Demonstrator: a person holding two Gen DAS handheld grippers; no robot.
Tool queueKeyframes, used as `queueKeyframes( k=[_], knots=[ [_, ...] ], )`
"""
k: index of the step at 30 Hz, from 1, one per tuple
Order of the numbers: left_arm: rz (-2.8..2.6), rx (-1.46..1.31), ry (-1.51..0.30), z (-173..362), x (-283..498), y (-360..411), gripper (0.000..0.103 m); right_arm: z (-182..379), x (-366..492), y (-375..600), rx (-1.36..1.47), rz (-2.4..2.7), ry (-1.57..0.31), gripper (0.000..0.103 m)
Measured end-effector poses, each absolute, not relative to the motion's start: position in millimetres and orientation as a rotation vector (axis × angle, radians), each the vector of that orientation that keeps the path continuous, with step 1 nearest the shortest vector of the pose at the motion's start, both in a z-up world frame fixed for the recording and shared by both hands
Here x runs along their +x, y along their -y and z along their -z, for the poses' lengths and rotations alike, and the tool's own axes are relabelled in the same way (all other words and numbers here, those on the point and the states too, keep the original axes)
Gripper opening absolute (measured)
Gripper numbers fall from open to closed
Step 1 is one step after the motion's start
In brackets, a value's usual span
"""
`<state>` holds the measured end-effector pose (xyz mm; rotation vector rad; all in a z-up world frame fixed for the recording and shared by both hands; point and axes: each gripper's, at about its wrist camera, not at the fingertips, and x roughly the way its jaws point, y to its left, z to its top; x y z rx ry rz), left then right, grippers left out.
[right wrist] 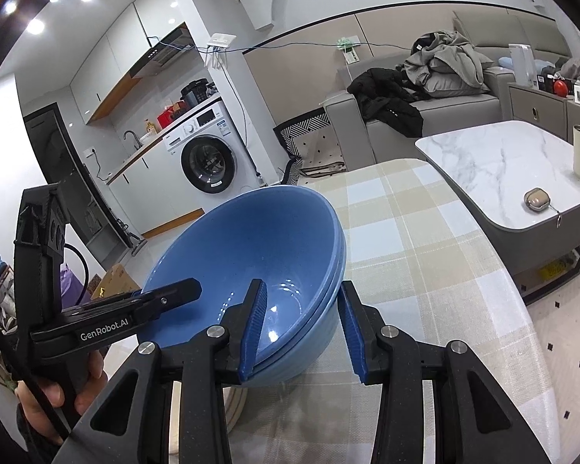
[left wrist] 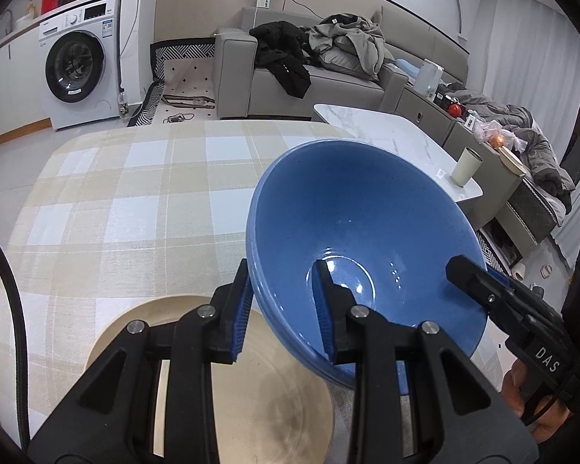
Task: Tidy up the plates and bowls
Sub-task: 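Lift the blue bowl stack with both tools and carry it over the cream plates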
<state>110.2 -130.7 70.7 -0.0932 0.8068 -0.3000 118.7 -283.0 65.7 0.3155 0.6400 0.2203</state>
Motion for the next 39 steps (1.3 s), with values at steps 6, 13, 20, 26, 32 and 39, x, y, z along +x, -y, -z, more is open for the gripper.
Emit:
queueKeyframes(
  k=[6, 13, 20, 26, 32, 39],
  knots=[
    [0.274, -0.09, -0.784, -82.6, 92.9, 124.5, 0.027, -74.9, 111.5, 273.4, 0.301, -0.246, -0.623, 0.039],
    [0.246, -0.104, -0.763, -92.1, 75.1, 110.2, 0.027, -82.0, 106.8, 259.9, 0.283, -0.278, -0.611, 0.039],
    [0.21, -0.12, -0.754, -99.2, 60.4, 93.3, 0.027, -86.8, 102.2, 243.1, 0.263, -0.31, -0.605, 0.039],
    [0.183, -0.13, -0.743, -102.3, 48.9, 76.4, 0.027, -89.1, 99.9, 228.4, 0.244, -0.341, -0.601, 0.039],
    [0.154, -0.131, -0.747, -101.7, 37.6, 60.4, 0.027, -90.3, 96.2, 214.2, 0.226, -0.367, -0.597, 0.039],
    [0.123, -0.137, -0.745, -99.5, 27.5, 44.5, 0.029, -88.2, 94.7, 198.8, 0.215, -0.398, -0.605, 0.039]
  ],
)
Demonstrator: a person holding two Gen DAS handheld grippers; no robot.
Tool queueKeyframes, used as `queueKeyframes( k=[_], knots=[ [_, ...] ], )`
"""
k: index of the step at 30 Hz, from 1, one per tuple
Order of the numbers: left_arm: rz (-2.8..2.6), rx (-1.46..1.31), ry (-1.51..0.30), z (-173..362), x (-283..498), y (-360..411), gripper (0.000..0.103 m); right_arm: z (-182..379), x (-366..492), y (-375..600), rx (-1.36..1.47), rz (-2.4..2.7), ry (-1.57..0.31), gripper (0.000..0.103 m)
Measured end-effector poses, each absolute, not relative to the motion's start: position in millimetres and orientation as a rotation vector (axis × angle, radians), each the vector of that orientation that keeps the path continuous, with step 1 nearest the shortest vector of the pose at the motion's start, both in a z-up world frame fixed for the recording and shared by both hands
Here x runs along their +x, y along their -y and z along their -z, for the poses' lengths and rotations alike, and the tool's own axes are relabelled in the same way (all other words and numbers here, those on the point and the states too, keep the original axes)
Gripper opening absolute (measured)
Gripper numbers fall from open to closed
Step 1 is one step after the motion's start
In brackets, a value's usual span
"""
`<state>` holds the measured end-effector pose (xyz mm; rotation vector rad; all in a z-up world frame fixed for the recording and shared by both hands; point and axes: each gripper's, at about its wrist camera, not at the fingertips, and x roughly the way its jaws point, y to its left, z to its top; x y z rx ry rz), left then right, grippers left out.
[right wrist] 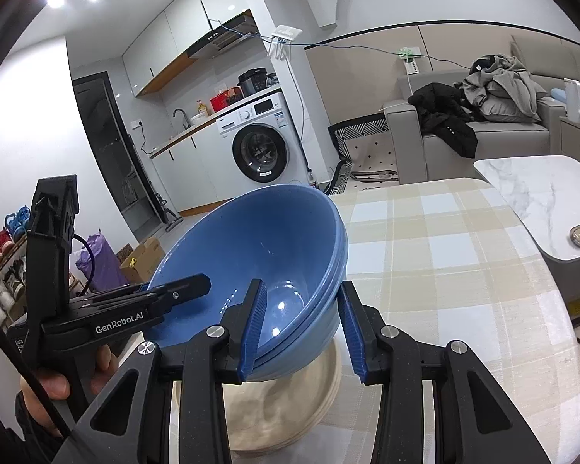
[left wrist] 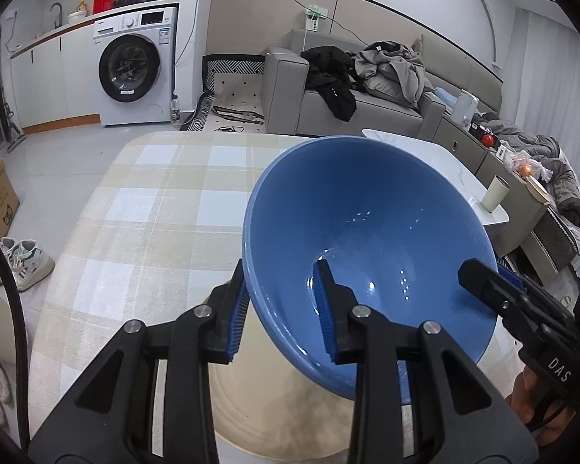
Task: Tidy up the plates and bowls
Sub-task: 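Lift the blue bowl stack with both tools and carry it over the cream plates, then lower the blue bowl stack onto the cream plate stack with both tools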
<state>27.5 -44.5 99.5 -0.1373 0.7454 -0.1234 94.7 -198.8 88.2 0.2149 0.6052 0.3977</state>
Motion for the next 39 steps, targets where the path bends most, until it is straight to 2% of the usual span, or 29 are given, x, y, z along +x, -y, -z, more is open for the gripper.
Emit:
queueKeyframes(
  k=[39],
  knots=[
    [0.045, -0.165, -0.841, -41.4, 42.6, -3.1, 0.029, -50.4, 107.7, 158.2, 0.186, -0.452, -0.7, 0.039]
  ],
)
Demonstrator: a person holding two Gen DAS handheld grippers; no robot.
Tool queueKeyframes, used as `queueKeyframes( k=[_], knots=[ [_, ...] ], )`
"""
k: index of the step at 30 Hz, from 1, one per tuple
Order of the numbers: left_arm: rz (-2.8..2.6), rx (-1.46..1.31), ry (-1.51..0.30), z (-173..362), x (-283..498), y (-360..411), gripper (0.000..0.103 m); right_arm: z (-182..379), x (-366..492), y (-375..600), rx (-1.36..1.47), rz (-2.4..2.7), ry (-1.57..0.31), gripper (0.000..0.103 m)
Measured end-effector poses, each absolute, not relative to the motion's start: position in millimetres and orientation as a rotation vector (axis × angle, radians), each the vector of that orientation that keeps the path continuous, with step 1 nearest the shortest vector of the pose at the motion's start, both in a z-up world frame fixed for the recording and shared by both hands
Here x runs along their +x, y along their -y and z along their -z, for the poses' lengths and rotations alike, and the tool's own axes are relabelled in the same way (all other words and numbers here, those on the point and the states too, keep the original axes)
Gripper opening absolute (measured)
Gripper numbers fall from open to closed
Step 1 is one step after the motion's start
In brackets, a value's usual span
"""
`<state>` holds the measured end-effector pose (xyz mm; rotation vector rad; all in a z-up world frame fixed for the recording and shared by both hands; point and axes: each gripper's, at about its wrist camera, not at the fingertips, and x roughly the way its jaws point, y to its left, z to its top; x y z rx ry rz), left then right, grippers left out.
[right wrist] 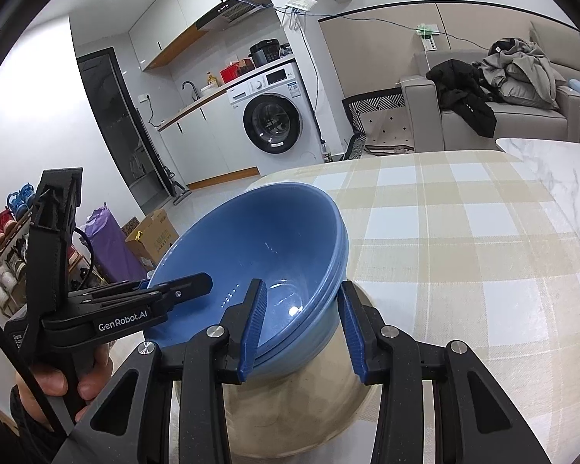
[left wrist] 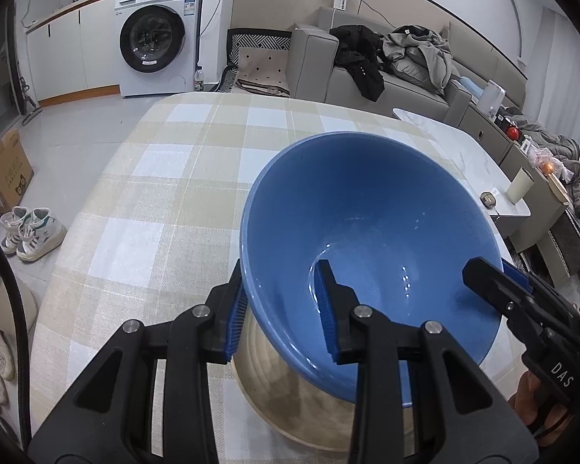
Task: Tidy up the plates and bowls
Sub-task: 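Lower the blue bowl stack onto the cream plate stack with both tools, then open both tools and pull them back from the stack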
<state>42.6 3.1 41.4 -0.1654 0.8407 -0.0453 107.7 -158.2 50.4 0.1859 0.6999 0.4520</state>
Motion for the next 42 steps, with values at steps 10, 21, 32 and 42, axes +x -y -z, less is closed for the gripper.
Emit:
queueKeyframes(
  k=[10, 21, 32, 42],
  knots=[
    [0.059, -0.164, -0.837, -39.9, 45.9, -4.9, 0.029, -49.9, 110.6, 160.7, 0.191, -0.442, -0.707, 0.04],
    [0.079, -0.15, -0.783, -48.7, 44.4, -12.2, 0.079, -51.4, 111.2, 165.1, 0.152, -0.424, -0.689, 0.061],
    [0.114, -0.02, -0.596, -64.4, 13.3, -41.7, 0.102, -52.7, 105.4, 184.8, 0.115, -0.44, -0.605, 0.102],
    [0.158, 0.037, -0.519, -35.4, -16.3, -66.2, 0.102, -34.5, 76.8, 194.0, 0.058, -0.499, -0.536, 0.103]
  ],
)
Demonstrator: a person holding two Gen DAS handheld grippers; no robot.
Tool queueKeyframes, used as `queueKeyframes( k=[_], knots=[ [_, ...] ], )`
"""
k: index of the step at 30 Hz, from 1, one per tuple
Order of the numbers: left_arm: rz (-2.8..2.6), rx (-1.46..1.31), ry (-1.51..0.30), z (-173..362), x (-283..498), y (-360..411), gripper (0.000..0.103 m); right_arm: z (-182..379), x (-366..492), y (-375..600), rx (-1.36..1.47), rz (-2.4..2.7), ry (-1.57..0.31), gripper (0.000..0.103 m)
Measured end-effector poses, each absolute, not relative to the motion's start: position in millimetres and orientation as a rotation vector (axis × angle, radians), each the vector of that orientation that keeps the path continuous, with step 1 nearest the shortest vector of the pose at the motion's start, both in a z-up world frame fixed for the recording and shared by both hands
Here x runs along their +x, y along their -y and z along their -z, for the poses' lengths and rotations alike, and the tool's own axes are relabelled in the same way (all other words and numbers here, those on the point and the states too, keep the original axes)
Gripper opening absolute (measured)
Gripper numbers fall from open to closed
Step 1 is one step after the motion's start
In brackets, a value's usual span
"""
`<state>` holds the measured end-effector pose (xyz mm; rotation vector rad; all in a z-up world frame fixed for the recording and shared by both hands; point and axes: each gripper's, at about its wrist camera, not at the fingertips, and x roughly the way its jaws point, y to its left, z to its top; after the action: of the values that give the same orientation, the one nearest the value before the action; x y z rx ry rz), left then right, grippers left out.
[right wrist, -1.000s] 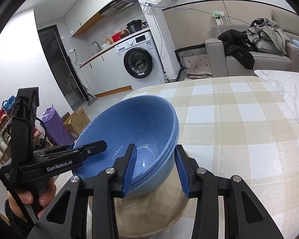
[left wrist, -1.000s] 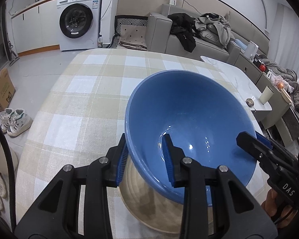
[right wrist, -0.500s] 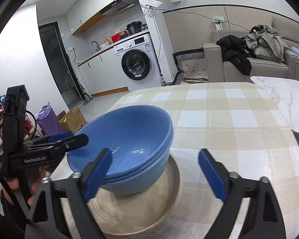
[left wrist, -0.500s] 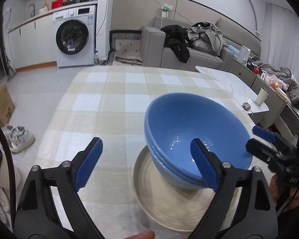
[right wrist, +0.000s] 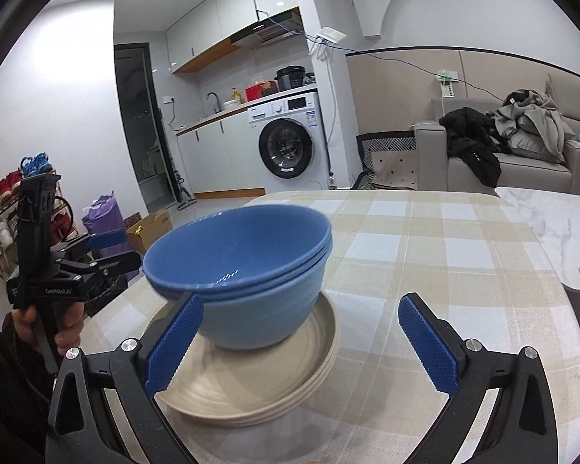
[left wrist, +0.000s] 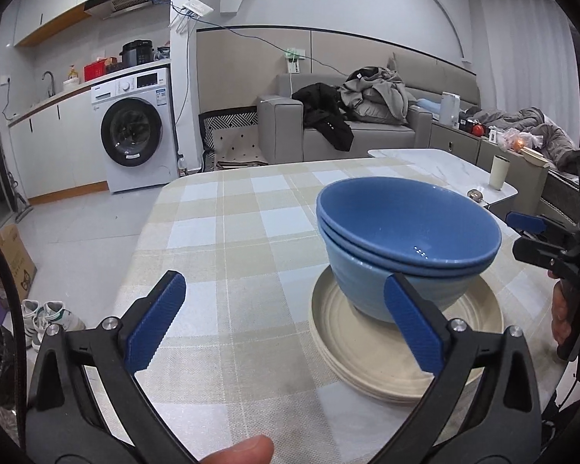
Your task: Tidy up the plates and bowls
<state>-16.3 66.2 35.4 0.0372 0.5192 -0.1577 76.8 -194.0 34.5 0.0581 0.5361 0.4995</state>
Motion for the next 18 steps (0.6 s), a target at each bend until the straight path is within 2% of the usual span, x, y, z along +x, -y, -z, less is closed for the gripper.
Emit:
queueKeyframes(
  k=[6, 18],
  knots=[
    [0.182, 0.008, -0.497, -15.3, -22.2, -73.8, 0.102, -16.0, 63.0, 188.3, 0.041, -0.519, -0.519, 0.103],
    [0.216, -0.042, -0.47, 2.8, -21.9, -78.5, 0.102, -21.5, 40.5, 193.6, 0.06, -0.531, -0.432, 0.103]
  ],
)
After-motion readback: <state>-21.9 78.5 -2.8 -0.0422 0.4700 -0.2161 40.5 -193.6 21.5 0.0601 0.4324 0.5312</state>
